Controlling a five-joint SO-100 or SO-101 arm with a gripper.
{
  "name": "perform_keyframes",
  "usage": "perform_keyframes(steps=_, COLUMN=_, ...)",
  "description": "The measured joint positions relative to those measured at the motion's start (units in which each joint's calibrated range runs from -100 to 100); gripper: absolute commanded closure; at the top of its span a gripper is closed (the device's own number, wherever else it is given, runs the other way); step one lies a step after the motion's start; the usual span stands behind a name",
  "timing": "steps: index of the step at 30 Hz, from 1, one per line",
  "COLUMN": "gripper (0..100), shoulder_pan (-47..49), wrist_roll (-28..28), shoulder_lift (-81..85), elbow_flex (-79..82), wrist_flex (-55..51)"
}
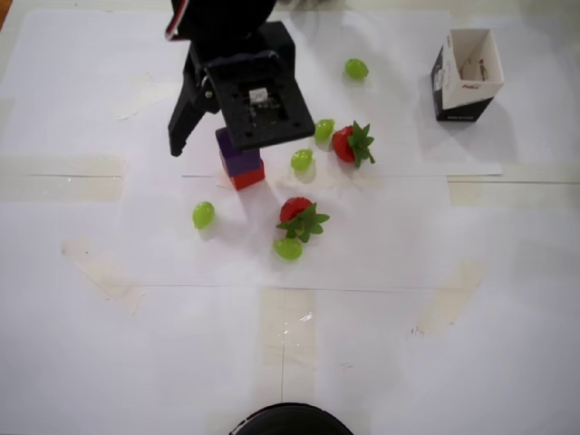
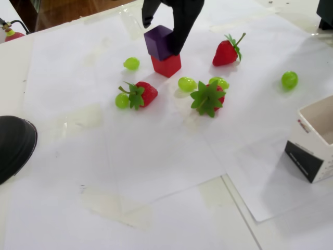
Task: Put the purple cube on top of the red cube
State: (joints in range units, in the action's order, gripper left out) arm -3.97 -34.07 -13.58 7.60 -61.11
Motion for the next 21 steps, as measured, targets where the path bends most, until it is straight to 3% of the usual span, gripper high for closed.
perform_keyframes(steps=12, gripper=60, shoulder_pan=4.5, wrist_roll=-2.6, shoulder_lift=1.5, elbow_flex=0.9, wrist_flex=-0.1)
perform_keyframes(steps=21, gripper=64, shoulder_pan=2.5, wrist_roll=-0.6, shoulder_lift=16.8, elbow_flex=6.0, wrist_flex=1.1)
